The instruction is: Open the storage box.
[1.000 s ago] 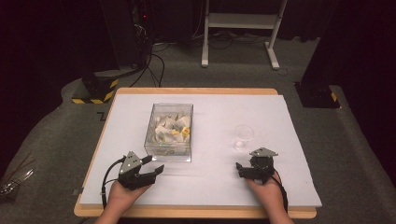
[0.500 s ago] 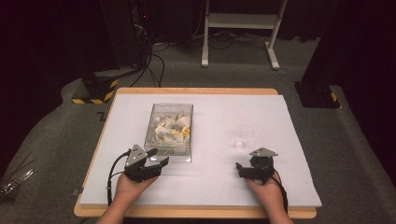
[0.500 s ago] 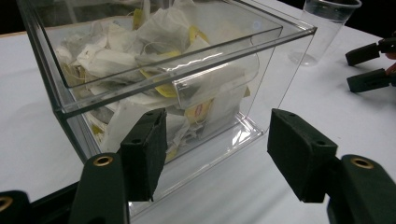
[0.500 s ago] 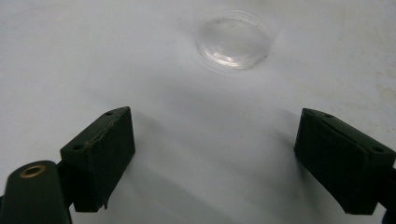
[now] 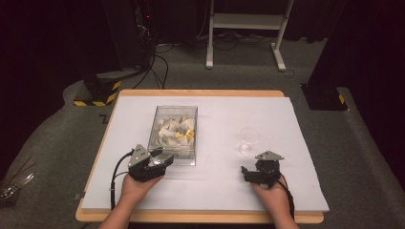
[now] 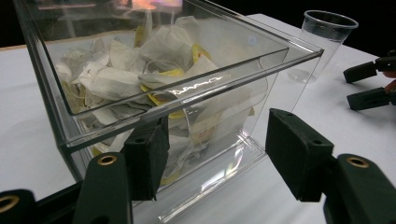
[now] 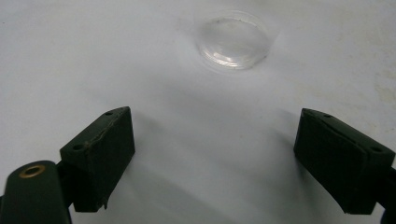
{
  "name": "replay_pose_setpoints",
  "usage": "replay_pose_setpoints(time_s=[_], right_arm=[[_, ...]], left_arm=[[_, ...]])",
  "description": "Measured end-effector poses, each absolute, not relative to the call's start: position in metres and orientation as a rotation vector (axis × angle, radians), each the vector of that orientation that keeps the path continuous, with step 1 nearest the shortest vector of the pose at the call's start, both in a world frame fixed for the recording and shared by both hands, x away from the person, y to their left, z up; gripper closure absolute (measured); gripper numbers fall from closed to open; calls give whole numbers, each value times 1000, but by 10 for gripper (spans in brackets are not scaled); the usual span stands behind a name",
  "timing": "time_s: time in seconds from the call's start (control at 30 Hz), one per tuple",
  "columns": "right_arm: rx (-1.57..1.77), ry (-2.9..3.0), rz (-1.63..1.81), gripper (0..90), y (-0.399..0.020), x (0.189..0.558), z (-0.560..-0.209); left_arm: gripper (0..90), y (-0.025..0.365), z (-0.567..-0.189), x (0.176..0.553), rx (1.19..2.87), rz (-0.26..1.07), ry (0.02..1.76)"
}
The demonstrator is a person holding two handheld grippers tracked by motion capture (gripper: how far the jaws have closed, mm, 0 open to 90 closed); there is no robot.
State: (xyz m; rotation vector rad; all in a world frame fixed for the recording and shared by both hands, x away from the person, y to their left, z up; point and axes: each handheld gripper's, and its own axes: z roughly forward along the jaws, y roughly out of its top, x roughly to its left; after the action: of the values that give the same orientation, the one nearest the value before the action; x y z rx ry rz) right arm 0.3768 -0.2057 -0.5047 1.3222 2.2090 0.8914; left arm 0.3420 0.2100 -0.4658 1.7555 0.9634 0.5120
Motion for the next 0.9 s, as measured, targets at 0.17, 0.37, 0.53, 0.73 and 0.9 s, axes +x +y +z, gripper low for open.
replay_pose_setpoints(time_s=[0.17,0.37,0.53,0.73,0.9], right_arm=[[1322,2210,890,124,-206,376,-505],[1322,2210,891,125,-206,376,-505],[1322,2209,892,125,-206,376,-505],[1321,2209,892,125,-206,376,-505],[1321,2209,892,126,-206,376,-505]], left_arm=[[447,209,-467,344,1758,514,956],[507,209,-469,347,1760,504,947],[527,209,-470,347,1750,493,939],[542,213,-472,348,1729,480,928],[586,215,-474,348,1722,488,910]])
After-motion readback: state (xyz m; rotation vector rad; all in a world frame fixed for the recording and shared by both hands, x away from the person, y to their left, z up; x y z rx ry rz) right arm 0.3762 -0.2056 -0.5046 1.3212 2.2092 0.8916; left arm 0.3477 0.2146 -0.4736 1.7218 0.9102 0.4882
